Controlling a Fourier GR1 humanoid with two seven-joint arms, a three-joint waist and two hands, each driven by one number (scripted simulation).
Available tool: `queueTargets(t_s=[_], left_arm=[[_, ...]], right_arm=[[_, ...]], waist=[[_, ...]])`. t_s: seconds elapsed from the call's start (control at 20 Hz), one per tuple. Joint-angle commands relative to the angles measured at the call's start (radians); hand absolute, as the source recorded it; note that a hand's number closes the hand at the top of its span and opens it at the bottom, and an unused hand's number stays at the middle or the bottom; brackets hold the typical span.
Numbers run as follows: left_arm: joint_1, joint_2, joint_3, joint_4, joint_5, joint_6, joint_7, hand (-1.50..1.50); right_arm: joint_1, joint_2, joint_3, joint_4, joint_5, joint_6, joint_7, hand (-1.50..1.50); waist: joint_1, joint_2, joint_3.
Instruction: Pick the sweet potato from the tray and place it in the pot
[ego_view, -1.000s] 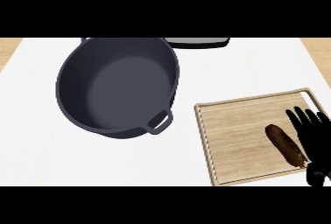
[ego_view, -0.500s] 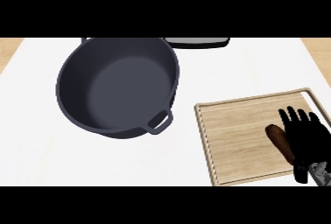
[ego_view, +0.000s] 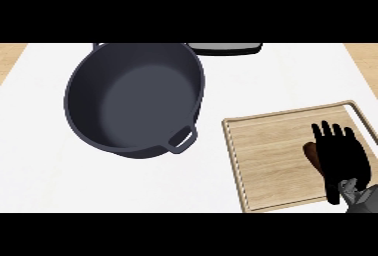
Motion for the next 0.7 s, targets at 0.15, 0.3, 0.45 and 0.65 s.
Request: queueTargets(t_s=[0.15,0.3,0.45,0.65], left_arm=[[-0.242,-0.084,-0.002,-0.169,0.039,-0.016,-0.06,0.0],[-0.253,-0.099,-0.008,-0.159,0.028,-0.007,-0.054,0.0],[-0.246,-0.106,-0.002,-0.158,0.021,0.002,-0.059,0.0],[-0.242,-0.087,0.013,-0.165,0.024,-0.016,-0.053,0.0]], right_arm=[[-0.043,0.015,0.033,0.037,0.012,0.038,-0.052,1.5],[-0.057,0.029,0.051,0.045,0.025,0.041,-0.066,1.5],[-0.05,0.037,0.056,0.05,0.029,0.031,-0.074,1.5],[-0.064,0.103,0.133,0.014,0.035,0.035,-0.148,1.5]], waist=[[-0.026,0.001,-0.007],[-0.034,0.002,-0.007],[-0.045,-0.002,-0.007],[-0.026,0.0,-0.006]])
